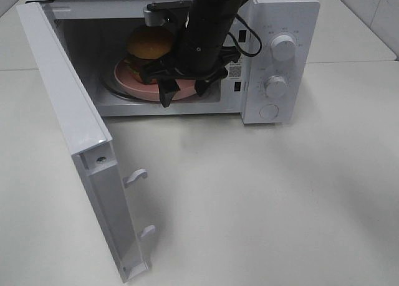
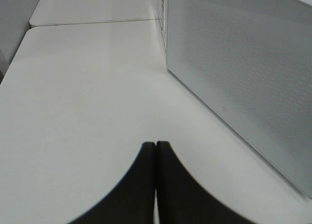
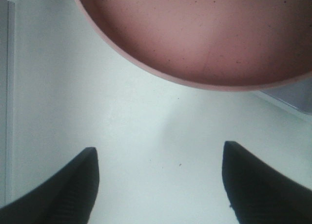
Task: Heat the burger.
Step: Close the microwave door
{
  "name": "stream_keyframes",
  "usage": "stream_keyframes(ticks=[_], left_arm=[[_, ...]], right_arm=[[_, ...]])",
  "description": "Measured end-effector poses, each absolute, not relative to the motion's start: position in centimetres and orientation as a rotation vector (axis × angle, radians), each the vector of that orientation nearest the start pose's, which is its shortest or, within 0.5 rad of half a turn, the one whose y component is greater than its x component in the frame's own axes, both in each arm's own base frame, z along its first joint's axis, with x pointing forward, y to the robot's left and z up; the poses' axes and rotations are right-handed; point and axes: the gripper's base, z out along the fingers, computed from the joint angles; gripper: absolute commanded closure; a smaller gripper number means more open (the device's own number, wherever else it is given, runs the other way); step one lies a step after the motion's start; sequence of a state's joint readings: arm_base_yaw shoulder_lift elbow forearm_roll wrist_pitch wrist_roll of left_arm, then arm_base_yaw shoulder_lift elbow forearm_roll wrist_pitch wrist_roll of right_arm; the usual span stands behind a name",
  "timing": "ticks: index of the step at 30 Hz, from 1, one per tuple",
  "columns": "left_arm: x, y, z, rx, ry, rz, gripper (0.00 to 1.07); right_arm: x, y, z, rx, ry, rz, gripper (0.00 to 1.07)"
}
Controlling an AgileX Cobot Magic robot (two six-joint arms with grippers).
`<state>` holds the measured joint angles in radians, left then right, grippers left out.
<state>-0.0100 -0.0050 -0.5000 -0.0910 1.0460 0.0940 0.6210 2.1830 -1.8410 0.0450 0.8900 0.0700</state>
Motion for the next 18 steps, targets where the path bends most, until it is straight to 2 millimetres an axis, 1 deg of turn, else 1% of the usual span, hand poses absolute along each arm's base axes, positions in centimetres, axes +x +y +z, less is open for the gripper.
stream_keyframes(ticks=[2,14,15,17,18], left_arm=[[-0.5,-0.7,27.9,0.109,2.019,-0.055,1.07],[-0.5,-0.7,27.9,0.109,2.019,-0.055,1.07],[-0.5,-0.7,27.9,0.109,2.019,-0.055,1.07],[-0.5,-0.7,27.9,0.109,2.019,-0.055,1.07],[-0.5,-0.7,27.9,0.109,2.019,-0.055,1.07]], right_arm=[[38.3,27.9,21.5,-0.696,2.68,0.26,0.38],[36.3,26.9,23.1,-0.718,2.845,0.239,0.38],[35.9,26.6,23.6,-0.73,2.875,0.226,0.38],[35.8,26.5,23.8,-0.732,2.88,0.223,0.38],[35.5,26.3,24.5,-0.731,2.873,0.224,0.38]])
